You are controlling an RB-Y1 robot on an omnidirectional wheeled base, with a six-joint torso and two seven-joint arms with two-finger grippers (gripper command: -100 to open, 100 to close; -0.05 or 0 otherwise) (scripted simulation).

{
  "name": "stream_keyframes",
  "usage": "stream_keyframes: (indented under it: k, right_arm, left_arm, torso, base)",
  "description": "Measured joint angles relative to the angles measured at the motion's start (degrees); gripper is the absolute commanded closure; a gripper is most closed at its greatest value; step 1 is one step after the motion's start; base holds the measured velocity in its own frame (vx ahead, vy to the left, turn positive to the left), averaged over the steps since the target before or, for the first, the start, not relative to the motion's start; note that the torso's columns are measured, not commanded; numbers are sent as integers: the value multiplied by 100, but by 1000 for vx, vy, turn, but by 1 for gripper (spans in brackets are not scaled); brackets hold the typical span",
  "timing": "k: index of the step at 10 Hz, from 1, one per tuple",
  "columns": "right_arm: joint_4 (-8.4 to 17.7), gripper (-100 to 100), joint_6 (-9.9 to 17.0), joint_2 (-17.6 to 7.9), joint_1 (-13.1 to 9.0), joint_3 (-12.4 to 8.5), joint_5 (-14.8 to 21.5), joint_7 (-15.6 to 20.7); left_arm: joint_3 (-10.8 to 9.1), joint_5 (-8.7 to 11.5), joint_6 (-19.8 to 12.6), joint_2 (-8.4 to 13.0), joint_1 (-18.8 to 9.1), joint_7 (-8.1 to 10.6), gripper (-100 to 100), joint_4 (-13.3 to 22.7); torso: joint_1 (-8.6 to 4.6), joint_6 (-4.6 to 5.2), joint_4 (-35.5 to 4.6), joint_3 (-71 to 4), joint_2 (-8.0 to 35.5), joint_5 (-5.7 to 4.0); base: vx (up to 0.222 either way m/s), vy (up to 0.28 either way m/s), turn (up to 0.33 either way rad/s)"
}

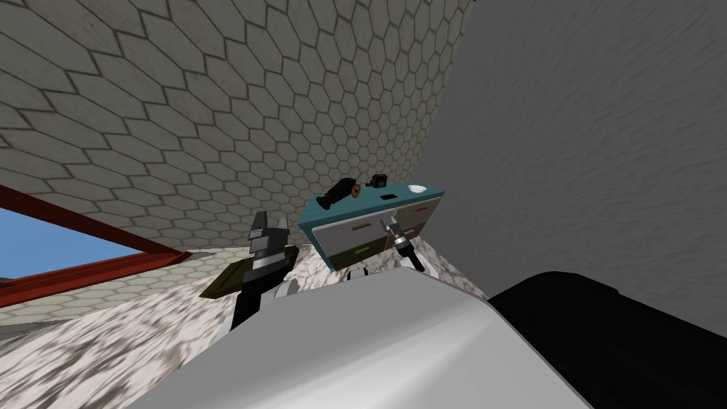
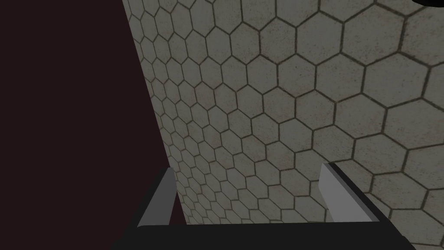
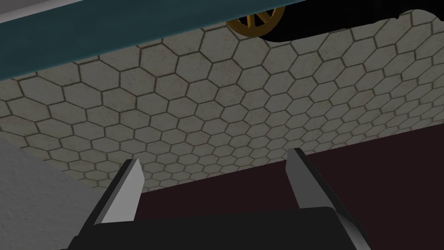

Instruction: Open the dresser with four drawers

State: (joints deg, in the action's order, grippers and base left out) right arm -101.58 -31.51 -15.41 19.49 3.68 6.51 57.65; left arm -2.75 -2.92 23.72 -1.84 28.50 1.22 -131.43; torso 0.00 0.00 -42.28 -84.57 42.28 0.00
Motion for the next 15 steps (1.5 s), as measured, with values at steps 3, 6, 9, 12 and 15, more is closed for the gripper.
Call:
stream_keyframes:
  k: [3, 6, 9, 12, 15]
  right_arm:
    - [261, -100, -19, -9, -169, 32, 79, 487]
    - [439, -100, -61, -26, -255, 48, 125, 896]
    - [721, -100, -116, -17, -402, 84, 201, 1371]
    - [992, -100, -182, -12, -520, 118, 270, 1869]
    - [1278, -100, -205, 7, -703, 154, 336, 2361]
  left_arm:
    - [0, 0, 0, 0, 0, 0, 0, 0]
    - [0, 0, 0, 0, 0, 0, 0, 0]
    - [0, 0, 0, 0, 0, 0, 0, 0]
    - [0, 0, 0, 0, 0, 0, 0, 0]
    - [0, 0, 0, 0, 0, 0, 0, 0]
  torso:
    - [1, 0, 0, 0, 0, 0]
    - [0, 1, 0, 0, -1, 0]
    - [0, 1, 0, 0, -1, 0]
    - [0, 1, 0, 1, 2, 0]
    - [1, 1, 0, 0, -1, 0]
  base:
    - [9, 3, -24]
    - [6, 5, -31]
    - [9, 8, -24]
    - [4, 11, -29]
    - [6, 12, -26]
